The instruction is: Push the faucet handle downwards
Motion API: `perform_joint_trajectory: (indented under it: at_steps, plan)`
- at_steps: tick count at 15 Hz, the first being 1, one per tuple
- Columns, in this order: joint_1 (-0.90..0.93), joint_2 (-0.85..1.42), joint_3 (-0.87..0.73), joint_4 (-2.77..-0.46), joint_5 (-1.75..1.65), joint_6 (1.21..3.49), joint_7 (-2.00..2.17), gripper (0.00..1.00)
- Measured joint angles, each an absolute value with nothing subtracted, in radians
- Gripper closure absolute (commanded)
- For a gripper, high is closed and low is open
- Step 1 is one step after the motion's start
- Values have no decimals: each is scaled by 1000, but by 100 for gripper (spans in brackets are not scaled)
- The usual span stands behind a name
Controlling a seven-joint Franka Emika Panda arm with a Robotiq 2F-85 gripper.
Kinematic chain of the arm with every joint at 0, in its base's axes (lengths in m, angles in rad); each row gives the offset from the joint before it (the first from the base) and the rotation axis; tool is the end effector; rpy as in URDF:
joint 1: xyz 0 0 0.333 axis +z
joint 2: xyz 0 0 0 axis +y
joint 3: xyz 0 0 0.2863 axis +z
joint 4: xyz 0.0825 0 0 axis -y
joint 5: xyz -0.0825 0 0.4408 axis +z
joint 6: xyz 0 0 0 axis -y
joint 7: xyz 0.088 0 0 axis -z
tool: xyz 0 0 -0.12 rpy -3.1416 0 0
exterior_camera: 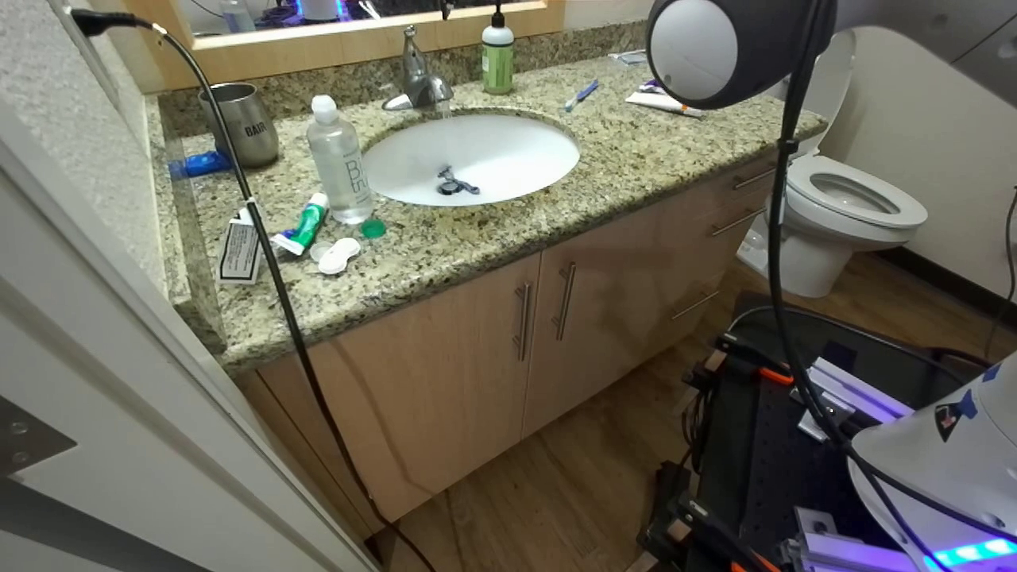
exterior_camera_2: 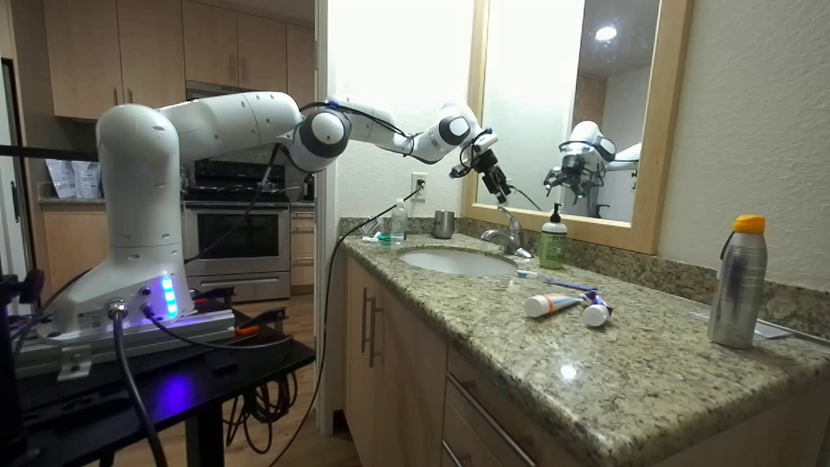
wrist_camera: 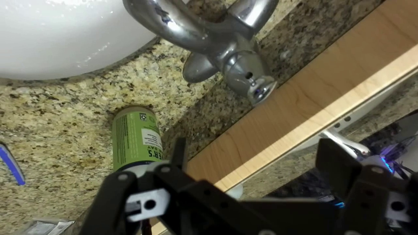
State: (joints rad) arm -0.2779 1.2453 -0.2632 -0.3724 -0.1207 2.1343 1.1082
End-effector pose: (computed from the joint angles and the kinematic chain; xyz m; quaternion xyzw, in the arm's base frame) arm 0.8198 -0.3126 0.3580 0.7369 -0.6001 0.3027 0.0717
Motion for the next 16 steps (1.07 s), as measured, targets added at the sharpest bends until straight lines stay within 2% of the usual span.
perform_joint_trajectory:
  at_steps: [10,16]
  plan:
    - [-278,1244,-242,-388,-120,1983,1073,0]
    - [-278,1234,-250,-403,-124,1806,1046,0]
